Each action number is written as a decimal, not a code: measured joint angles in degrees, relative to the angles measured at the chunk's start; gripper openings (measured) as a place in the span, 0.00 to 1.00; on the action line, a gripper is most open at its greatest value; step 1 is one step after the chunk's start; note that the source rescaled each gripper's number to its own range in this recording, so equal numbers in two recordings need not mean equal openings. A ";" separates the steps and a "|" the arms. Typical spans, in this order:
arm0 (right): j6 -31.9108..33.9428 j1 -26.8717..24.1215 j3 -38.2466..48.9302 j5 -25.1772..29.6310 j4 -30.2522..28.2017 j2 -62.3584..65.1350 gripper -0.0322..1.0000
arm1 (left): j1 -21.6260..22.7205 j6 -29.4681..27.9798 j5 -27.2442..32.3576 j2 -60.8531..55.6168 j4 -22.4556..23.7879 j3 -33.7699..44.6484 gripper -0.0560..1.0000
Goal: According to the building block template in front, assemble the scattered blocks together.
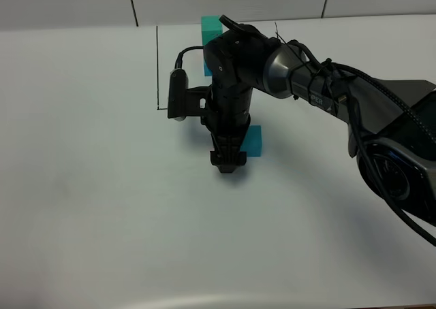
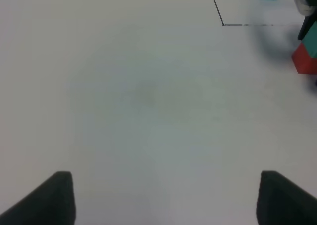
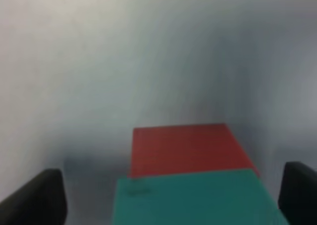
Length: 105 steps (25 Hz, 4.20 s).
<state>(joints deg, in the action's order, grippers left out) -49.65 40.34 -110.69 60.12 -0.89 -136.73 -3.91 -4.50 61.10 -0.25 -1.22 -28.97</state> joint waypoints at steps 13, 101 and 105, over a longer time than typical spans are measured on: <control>6.02 -0.06 0.00 0.21 -1.34 -0.18 0.05 | 0.00 0.00 0.00 0.00 0.00 0.00 0.71; 61.36 -25.60 41.39 -10.97 -6.91 54.53 0.82 | 0.00 -0.05 0.00 0.00 0.00 0.00 0.71; 61.30 -26.56 48.15 -12.09 -9.02 66.63 0.82 | 0.00 -0.05 0.00 0.00 0.00 0.00 0.71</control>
<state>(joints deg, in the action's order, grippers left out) 11.65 13.78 -62.55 48.03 -9.91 -70.11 -3.91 -4.55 61.10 -0.25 -1.22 -28.97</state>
